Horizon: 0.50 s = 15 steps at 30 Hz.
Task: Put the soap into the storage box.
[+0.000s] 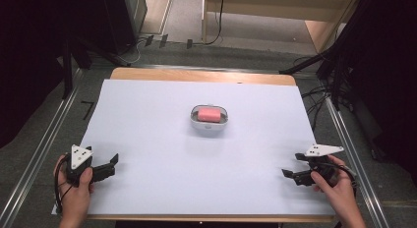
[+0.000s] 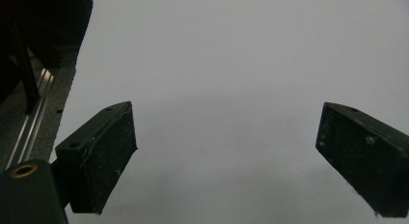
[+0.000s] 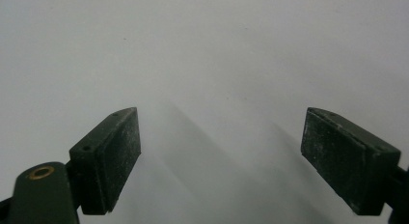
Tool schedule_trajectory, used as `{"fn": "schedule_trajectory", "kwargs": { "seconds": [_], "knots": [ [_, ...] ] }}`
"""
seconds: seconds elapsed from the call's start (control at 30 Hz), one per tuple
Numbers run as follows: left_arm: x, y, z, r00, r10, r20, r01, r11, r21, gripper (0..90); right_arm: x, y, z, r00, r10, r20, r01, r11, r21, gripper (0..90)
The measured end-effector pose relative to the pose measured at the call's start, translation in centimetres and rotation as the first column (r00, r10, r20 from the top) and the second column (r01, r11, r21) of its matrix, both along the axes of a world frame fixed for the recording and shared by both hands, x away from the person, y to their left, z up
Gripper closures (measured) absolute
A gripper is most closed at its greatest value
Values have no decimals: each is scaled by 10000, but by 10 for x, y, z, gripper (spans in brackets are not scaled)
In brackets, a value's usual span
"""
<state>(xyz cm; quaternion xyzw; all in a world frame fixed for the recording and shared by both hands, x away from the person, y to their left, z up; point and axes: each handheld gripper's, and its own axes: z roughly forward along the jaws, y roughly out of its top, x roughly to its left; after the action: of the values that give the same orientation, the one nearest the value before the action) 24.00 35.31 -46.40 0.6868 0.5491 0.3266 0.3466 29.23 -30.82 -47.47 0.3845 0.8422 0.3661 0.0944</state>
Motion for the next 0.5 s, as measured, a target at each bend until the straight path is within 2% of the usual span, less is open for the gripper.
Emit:
{"fn": "schedule_trajectory", "kwargs": {
  "seconds": [0.17, 0.5],
  "knots": [
    [0, 0, 0, 10000, -9, 1, 9, 10000, 26, 76, -3, -7, -5, 9997, -241, 48, 240, 9997, 100, 142],
    [0, 0, 0, 10000, -45, -1, 45, 10000, -13, 76, -11, -18, -15, 9955, -818, 477, 791, 9953, 568, 141]
  ]
}}
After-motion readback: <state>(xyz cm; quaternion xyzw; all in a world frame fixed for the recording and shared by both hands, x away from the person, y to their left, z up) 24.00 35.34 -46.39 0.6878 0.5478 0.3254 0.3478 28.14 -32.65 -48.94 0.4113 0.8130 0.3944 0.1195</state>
